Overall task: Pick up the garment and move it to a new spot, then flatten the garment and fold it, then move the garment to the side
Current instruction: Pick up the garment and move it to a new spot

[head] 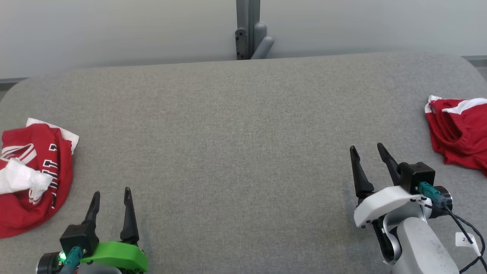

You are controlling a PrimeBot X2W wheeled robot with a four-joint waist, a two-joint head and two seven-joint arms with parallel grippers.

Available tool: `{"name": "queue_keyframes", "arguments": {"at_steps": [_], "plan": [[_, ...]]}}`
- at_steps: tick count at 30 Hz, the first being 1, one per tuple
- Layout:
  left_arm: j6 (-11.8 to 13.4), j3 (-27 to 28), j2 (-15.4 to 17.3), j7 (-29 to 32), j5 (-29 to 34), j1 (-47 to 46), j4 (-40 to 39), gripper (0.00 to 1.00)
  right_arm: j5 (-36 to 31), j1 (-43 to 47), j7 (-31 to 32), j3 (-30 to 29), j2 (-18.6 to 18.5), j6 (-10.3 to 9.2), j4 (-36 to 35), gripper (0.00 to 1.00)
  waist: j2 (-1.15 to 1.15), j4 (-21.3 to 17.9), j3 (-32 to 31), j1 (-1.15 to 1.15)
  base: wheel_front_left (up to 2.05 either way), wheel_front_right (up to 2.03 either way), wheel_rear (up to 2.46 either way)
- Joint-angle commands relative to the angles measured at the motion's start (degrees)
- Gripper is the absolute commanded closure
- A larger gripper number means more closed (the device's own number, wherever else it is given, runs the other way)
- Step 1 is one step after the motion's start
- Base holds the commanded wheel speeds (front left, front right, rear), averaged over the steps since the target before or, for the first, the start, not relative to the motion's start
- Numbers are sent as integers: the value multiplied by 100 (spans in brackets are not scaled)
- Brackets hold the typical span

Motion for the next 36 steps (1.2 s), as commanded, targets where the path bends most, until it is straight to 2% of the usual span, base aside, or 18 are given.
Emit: {"name": "queue_keyframes", "arguments": {"at_steps": [1, 13, 18, 21, 27, 28, 36], "plan": [[28, 46, 12, 0, 39, 128, -18, 0, 64, 133, -15, 37, -18, -9, -53, 0, 15, -2, -288, 0, 0, 0, 0], [5, 69, 12, 0, 38, 217, -71, 0, 142, 307, -16, 94, -17, -9, -112, 0, 15, -60, -318, 0, 0, 0, 0], [77, 50, 13, 0, -69, 108, 12, 0, 80, 263, -16, 241, -14, -9, -78, 0, 15, 163, -183, 0, 0, 0, 0], [92, 29, 15, 0, -114, 21, 113, 0, 79, 200, -15, 360, -14, -9, -76, 0, 15, 481, -32, 0, 0, 0, 0], [150, 24, 15, 0, -271, -3, 211, 0, 25, 87, -16, 633, -14, -9, -17, 0, 15, 1425, 145, 0, 0, 0, 0], [150, 24, 15, 0, -271, -3, 211, 0, 25, 87, -16, 633, -14, -9, -17, 0, 15, 1425, 145, 0, 0, 0, 0], [250, 81, 11, 0, -432, 144, 297, 0, -67, 2, -16, 928, -20, -9, 48, 0, 15, 2693, 221, 0, 0, 0, 0]]}}
